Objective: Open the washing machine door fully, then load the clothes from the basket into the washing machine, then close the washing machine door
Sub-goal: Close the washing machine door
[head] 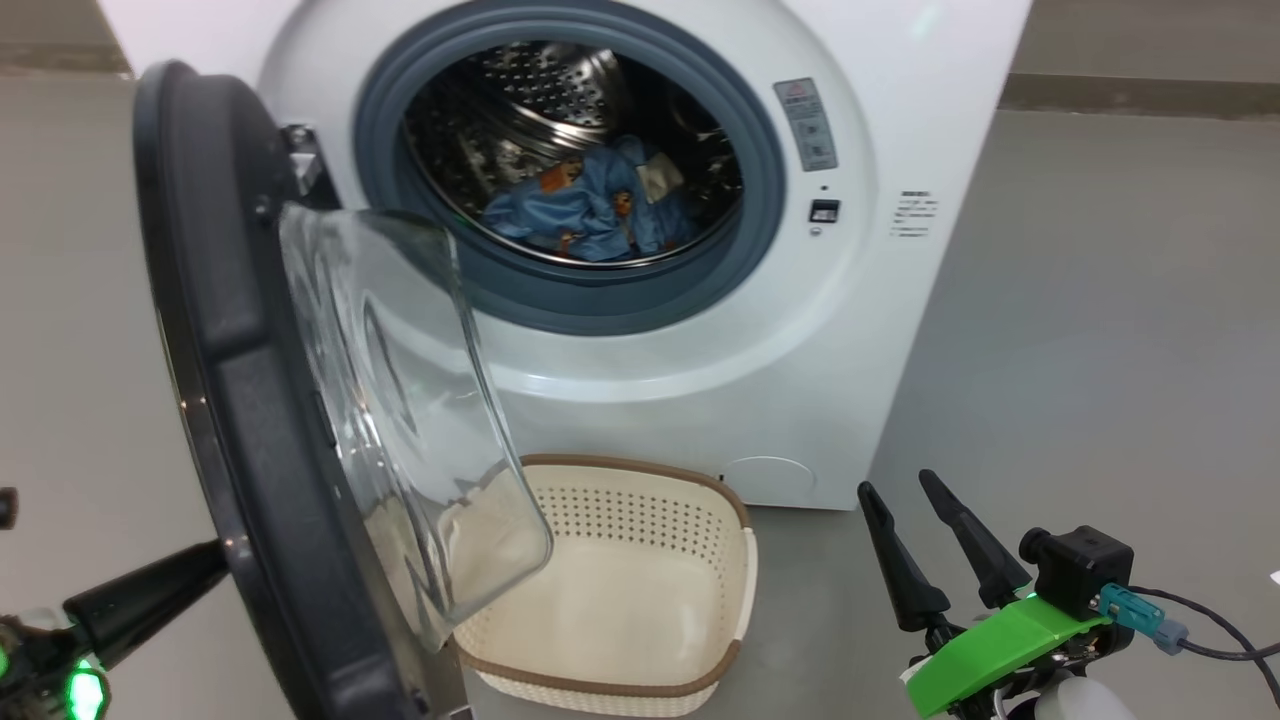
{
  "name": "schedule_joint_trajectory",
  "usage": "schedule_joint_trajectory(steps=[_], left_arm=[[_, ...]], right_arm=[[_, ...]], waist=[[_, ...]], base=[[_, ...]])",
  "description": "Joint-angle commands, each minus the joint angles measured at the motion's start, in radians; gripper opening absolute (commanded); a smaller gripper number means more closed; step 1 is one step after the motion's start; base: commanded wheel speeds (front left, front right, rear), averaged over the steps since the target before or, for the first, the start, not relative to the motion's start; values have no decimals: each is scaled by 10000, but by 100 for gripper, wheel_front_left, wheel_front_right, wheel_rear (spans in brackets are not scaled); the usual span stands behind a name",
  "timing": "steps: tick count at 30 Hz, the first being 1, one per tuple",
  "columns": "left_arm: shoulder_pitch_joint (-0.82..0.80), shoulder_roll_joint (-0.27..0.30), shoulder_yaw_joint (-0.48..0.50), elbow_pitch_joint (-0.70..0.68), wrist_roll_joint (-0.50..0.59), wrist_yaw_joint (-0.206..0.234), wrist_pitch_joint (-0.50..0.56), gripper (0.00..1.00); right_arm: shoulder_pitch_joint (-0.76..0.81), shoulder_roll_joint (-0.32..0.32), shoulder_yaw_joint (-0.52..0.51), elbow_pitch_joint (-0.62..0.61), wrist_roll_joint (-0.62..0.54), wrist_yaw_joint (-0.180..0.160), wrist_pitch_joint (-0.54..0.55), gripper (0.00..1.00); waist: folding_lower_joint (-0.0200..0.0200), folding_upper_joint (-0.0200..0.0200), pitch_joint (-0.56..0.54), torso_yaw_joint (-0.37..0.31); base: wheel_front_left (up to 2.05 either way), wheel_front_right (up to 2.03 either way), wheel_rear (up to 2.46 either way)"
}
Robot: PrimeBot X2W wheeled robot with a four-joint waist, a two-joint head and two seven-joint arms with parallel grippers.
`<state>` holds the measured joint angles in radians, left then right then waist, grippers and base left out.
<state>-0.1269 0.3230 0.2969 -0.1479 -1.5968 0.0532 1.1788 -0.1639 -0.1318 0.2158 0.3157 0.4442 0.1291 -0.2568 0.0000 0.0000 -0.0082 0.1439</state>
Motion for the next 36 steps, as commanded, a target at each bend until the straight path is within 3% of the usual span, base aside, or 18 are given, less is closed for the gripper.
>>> schedule_joint_trajectory(steps=[1,12,18,36], left_arm=[[-363,160,237,-360,-32,26,-11,0],[-208,-682,87,-218,-299,154,-326,0],[-236,-1103,-79,-160,-132,9,-677,0],[-829,-1389,-265,526,44,-409,-984,0]], right_arm=[[-142,25,187,-273,100,16,-49,100],[-136,27,135,-300,69,16,-49,100],[-173,1,137,-340,47,16,-49,100],[-233,68,69,-323,-35,16,-49,100]], waist=[[0,0,3,-420],[0,0,132,-1599],[0,0,282,-2038],[0,0,386,-2392]], base=[[0,0,0],[0,0,0],[0,0,0],[0,0,0]])
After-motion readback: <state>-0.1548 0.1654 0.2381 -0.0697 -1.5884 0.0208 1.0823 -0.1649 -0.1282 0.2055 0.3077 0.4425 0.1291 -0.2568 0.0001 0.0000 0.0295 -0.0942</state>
